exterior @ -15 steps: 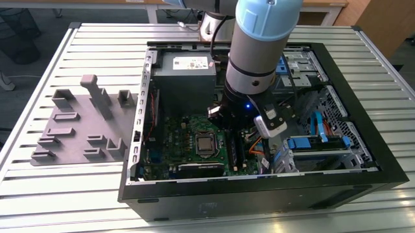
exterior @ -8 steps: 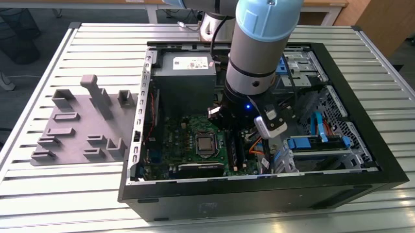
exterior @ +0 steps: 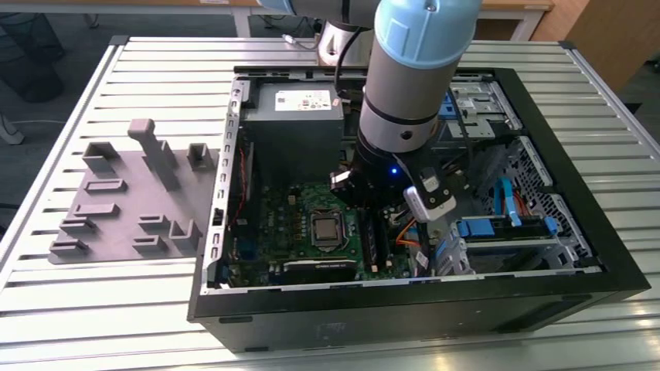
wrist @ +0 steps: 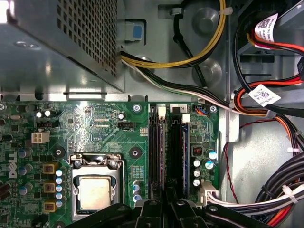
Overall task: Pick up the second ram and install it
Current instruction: 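Press down the second ram until it locks into place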
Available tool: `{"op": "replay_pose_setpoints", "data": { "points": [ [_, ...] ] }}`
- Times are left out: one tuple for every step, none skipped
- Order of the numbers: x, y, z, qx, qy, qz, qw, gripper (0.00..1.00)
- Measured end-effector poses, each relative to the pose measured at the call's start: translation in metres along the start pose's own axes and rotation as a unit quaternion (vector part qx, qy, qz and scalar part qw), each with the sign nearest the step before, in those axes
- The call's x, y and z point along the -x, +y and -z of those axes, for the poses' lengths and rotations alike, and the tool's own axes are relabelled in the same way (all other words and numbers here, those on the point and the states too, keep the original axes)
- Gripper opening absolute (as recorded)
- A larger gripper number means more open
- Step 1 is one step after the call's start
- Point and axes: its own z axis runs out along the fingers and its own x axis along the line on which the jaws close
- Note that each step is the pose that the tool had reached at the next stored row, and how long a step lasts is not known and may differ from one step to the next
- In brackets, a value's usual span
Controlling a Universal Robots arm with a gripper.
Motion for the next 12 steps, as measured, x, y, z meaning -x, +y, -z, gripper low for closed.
{"op": "replay_pose_setpoints", "data": {
  "points": [
    [0.0, 0.0, -0.0001, 0.0, 0.0, 0.0, 1.0, 0.14],
    [0.0, 0.0, -0.0002, 0.0001, 0.0, 0.0, 1.0, 0.14],
    [0.0, 0.0, -0.0002, 0.0001, 0.0, 0.0, 1.0, 0.14],
    [0.0, 0.0, -0.0002, 0.0001, 0.0, 0.0, 1.0, 0.14],
    [0.0, 0.0, -0.0002, 0.0001, 0.0, 0.0, 1.0, 0.14],
    [0.0, 0.0, -0.0002, 0.0001, 0.0, 0.0, 1.0, 0.14],
    [0.0, 0.0, -0.0002, 0.0001, 0.0, 0.0, 1.0, 0.14],
    [0.0, 0.0, -0.0002, 0.0001, 0.0, 0.0, 1.0, 0.15],
    [0.0, 0.0, -0.0002, 0.0002, 0.0, 0.0, 1.0, 0.15],
    [0.0, 0.0, -0.0002, 0.0001, 0.0, 0.0, 1.0, 0.15],
    [0.0, 0.0, -0.0002, 0.0001, 0.0, 0.0, 1.0, 0.21],
    [0.0, 0.0, -0.0002, 0.0001, 0.0, 0.0, 1.0, 0.21]
  ]
}}
